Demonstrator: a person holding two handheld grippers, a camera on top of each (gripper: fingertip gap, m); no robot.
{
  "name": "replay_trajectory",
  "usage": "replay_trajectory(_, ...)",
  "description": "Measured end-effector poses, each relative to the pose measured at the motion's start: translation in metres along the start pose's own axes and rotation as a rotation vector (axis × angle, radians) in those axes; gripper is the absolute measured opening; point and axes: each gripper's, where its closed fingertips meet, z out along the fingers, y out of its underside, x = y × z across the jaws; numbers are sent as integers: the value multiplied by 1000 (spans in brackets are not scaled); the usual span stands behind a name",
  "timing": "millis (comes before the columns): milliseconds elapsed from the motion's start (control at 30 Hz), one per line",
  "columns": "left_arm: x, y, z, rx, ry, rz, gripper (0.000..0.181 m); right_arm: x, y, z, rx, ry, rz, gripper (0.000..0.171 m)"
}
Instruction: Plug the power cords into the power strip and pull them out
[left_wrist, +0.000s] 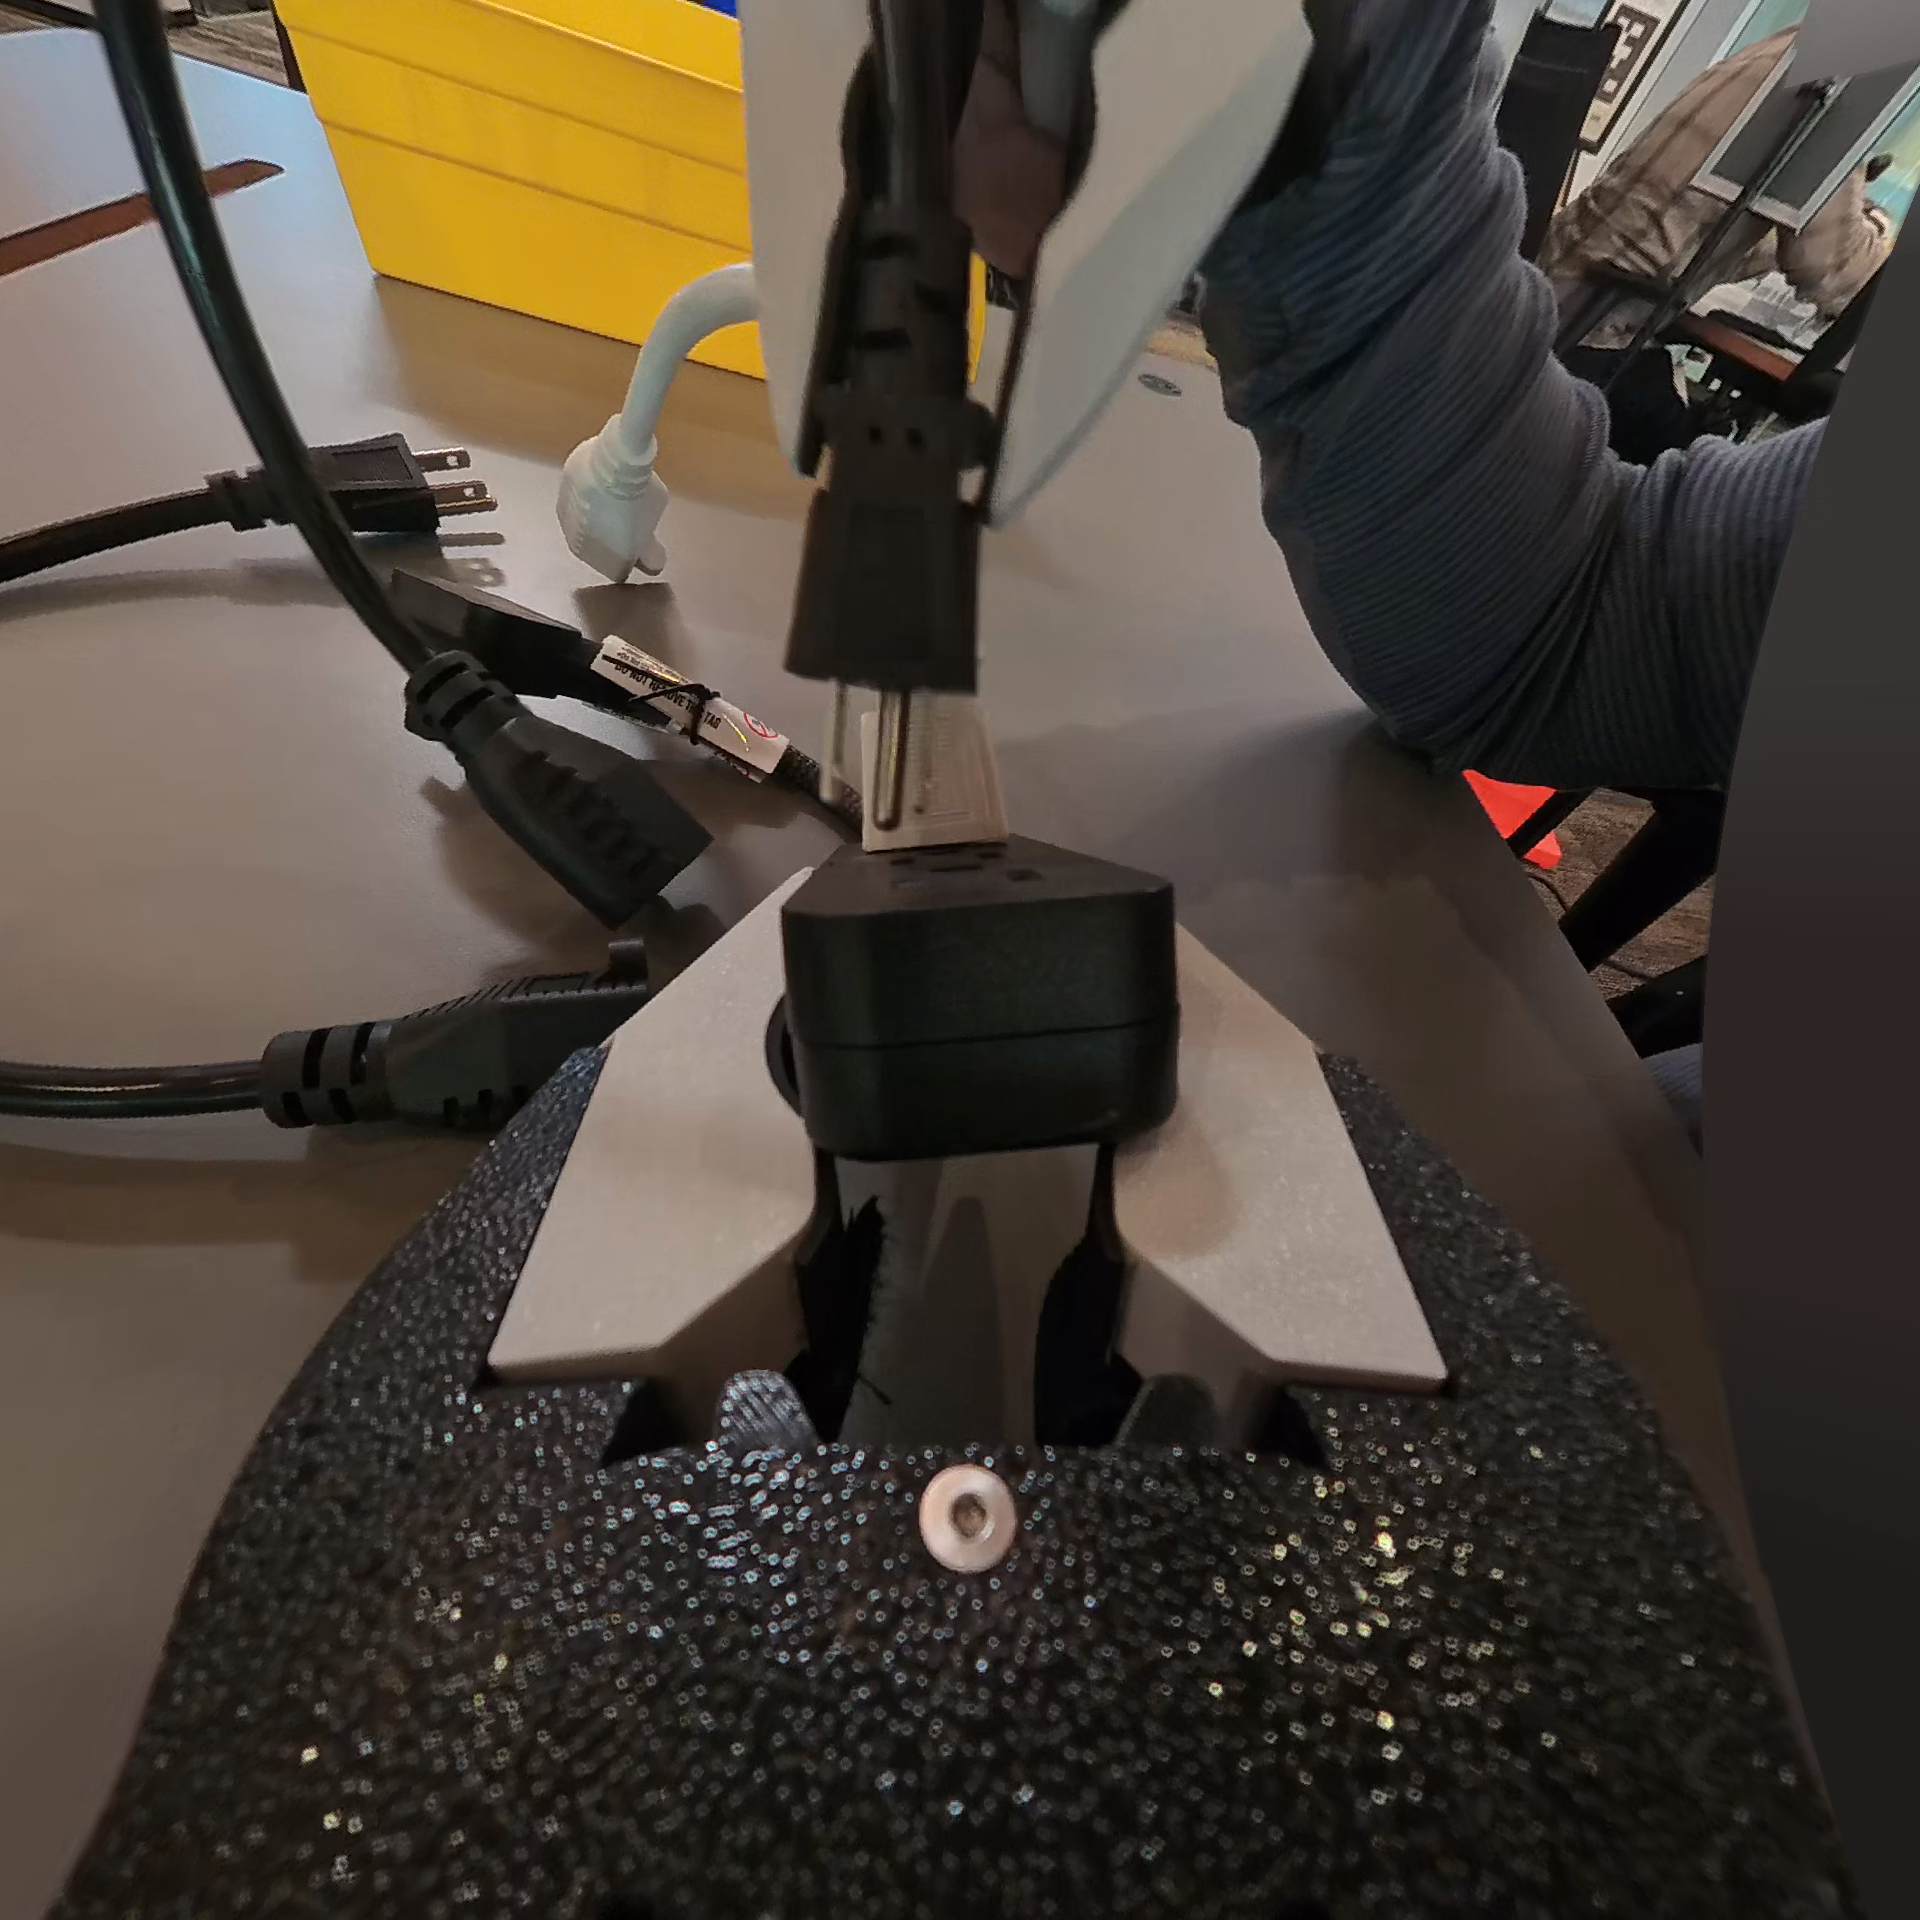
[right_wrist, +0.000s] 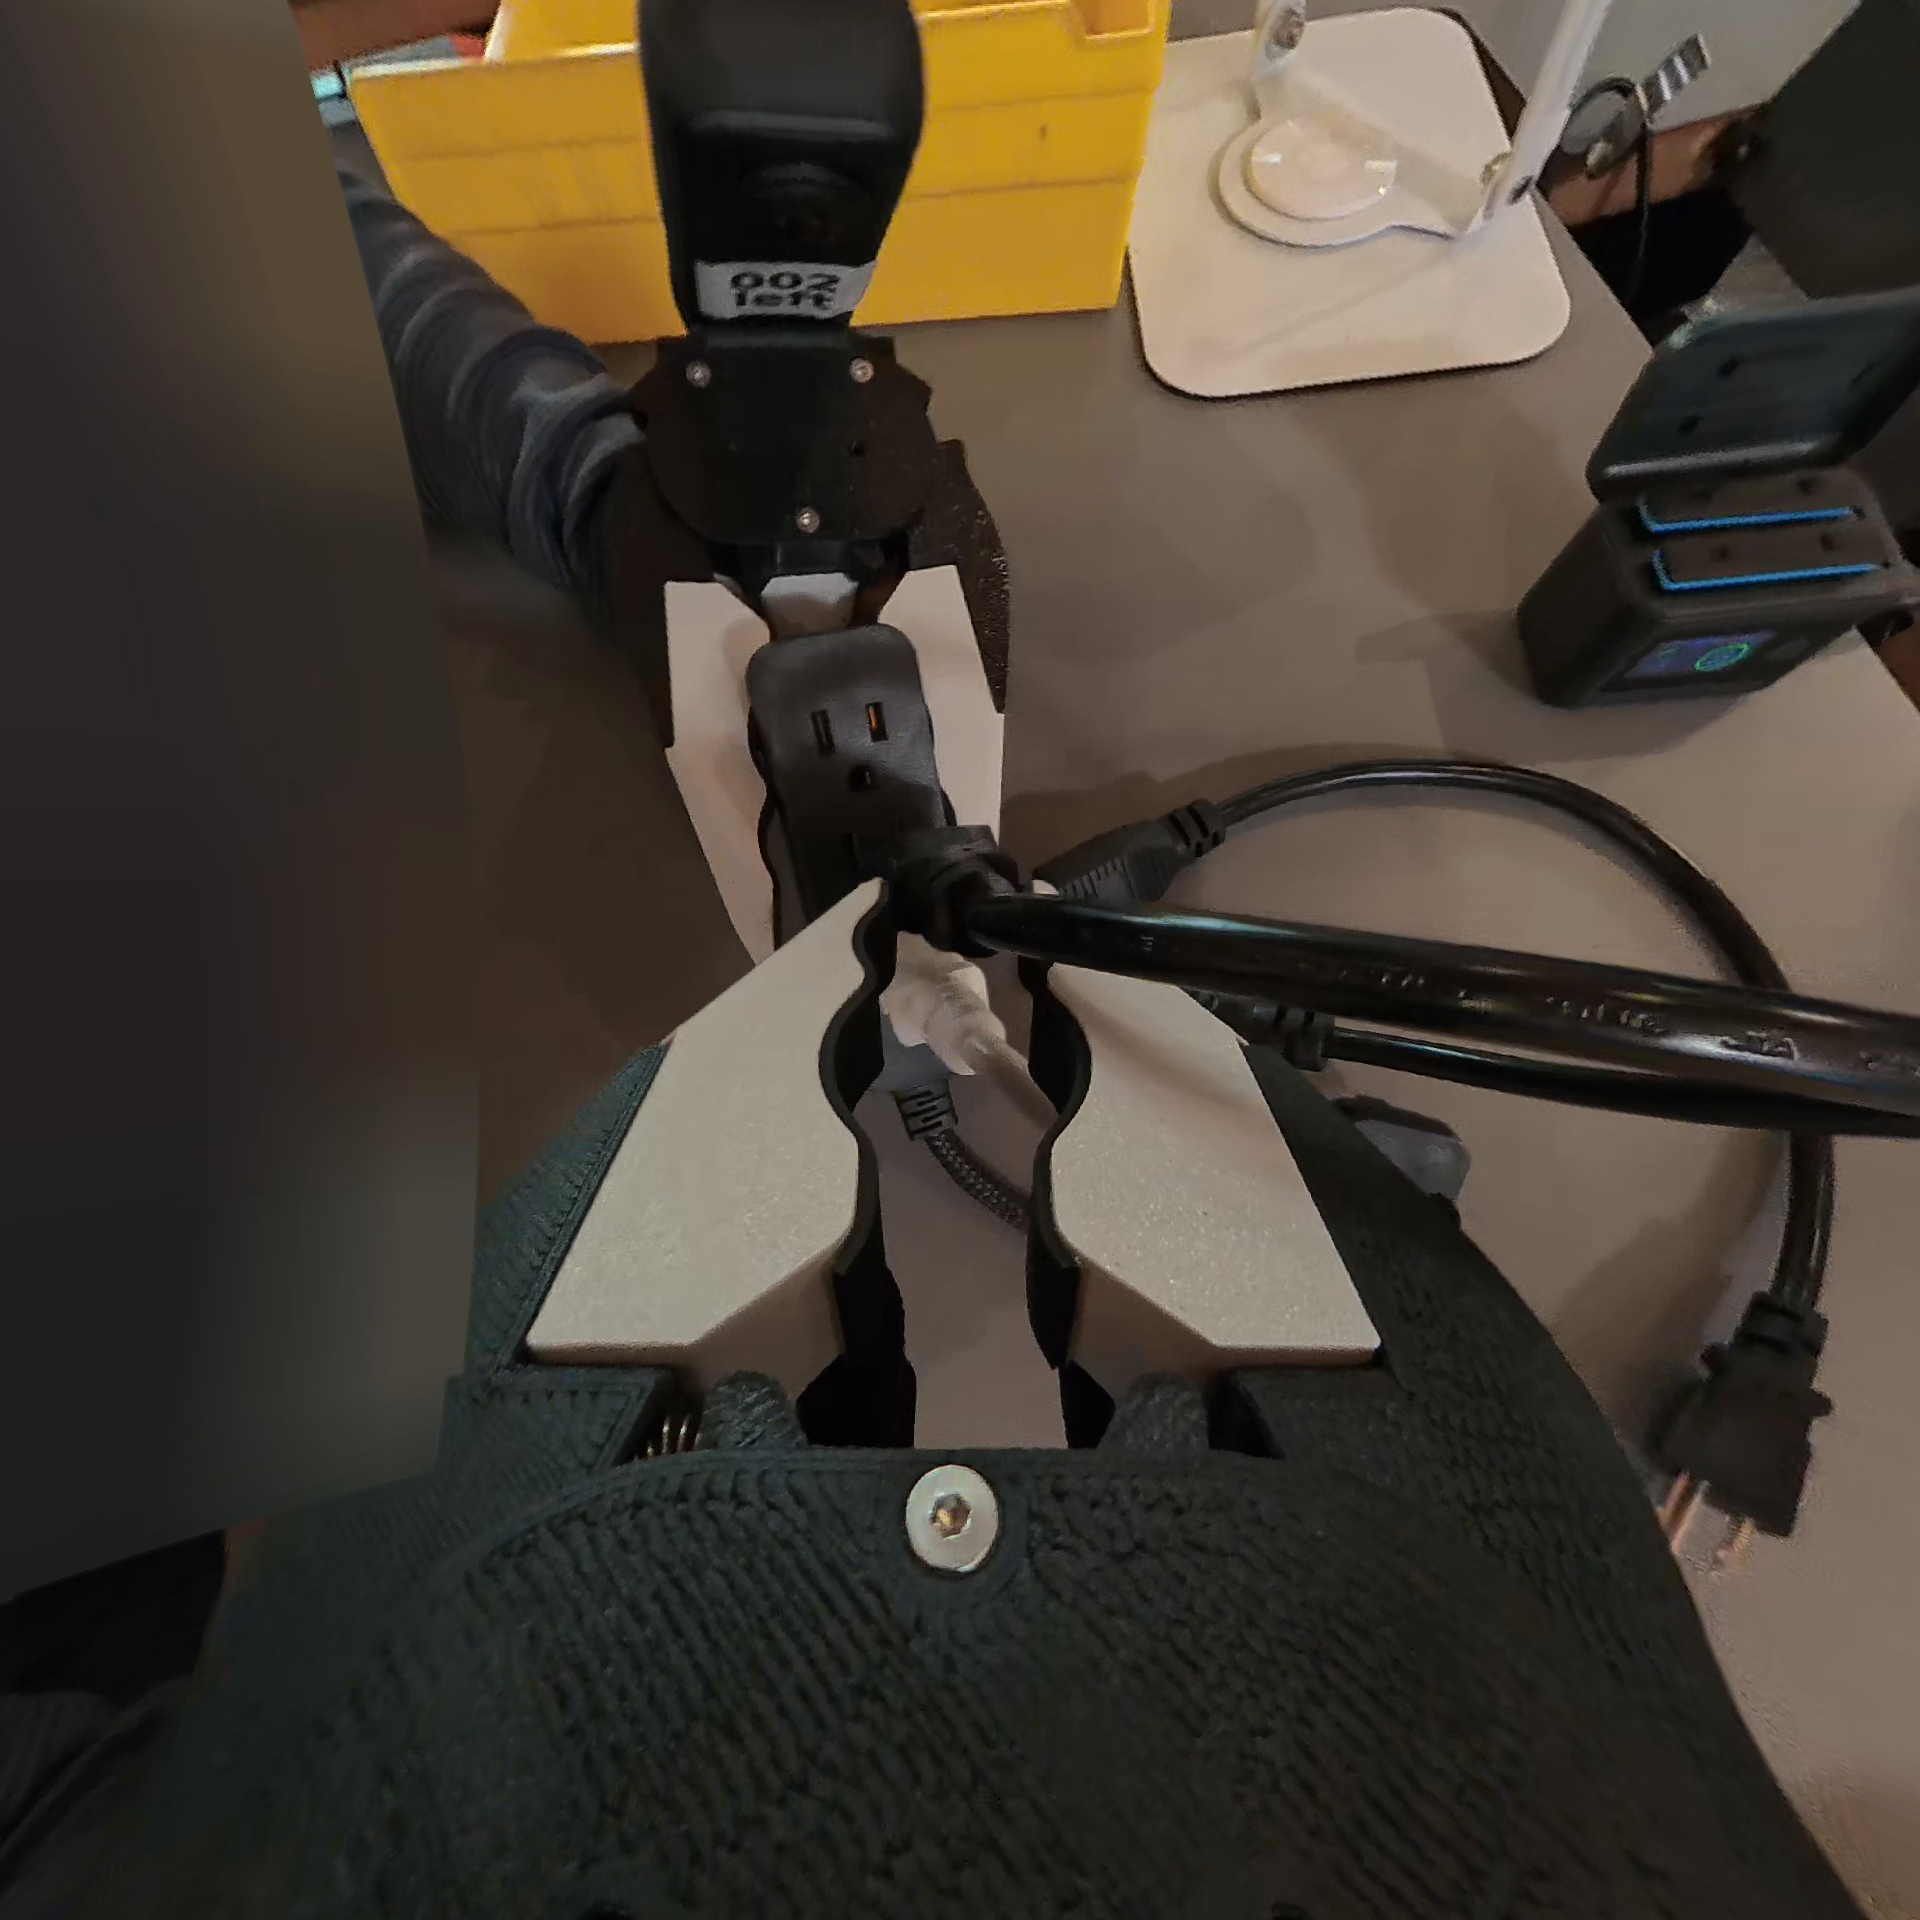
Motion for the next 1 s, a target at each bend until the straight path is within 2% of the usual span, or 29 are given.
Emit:
replay_trajectory(133,2,0,0,-4,-8,27,48,1,-1,-3,10,-4,72,21)
replay_trajectory(333,5,2,2,-14,-20,80,48,-17,3,2,-49,-46,-32,21)
replay_trajectory(533,6,2,2,-17,-28,95,49,-16,2,3,-67,-24,72,21)
replay_trajectory(800,6,3,2,-19,-28,97,49,-16,0,4,-53,-28,126,22)
replay_trajectory(1000,5,2,2,-17,-23,86,49,-16,-15,12,26,-67,151,21)
